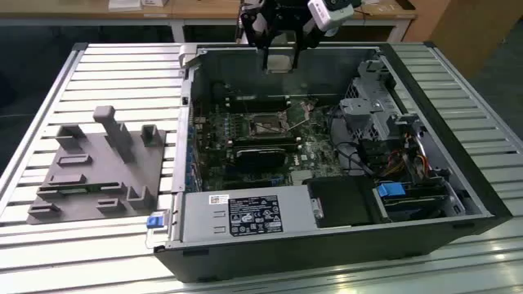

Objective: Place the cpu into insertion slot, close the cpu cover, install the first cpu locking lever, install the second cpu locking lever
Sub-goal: 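Place the cpu into insertion slot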

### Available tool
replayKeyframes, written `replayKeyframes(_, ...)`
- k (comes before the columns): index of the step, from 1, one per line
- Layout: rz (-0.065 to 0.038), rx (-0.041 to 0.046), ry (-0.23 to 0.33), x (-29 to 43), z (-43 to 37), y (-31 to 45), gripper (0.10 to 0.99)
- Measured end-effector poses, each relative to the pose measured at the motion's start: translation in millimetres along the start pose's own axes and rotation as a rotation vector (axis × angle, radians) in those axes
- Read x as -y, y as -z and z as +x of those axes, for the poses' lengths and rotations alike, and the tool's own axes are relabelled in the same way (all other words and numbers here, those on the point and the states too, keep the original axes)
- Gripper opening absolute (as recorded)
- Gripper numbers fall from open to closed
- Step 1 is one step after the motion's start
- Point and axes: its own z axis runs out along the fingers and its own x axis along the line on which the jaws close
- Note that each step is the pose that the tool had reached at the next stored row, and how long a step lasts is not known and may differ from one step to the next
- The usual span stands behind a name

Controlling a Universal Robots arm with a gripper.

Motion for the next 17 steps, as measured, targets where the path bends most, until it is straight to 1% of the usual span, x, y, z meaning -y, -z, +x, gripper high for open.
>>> replayKeyframes(7,0.000,0.0010,-0.010,0.0,0.0,0.0,0.537)
replayKeyframes(13,-0.001,0.0068,-0.076,0.0,0.0,-0.3,0.537)
replayKeyframes(17,-0.002,0.0095,-0.107,0.0,0.0,-0.6,0.537)
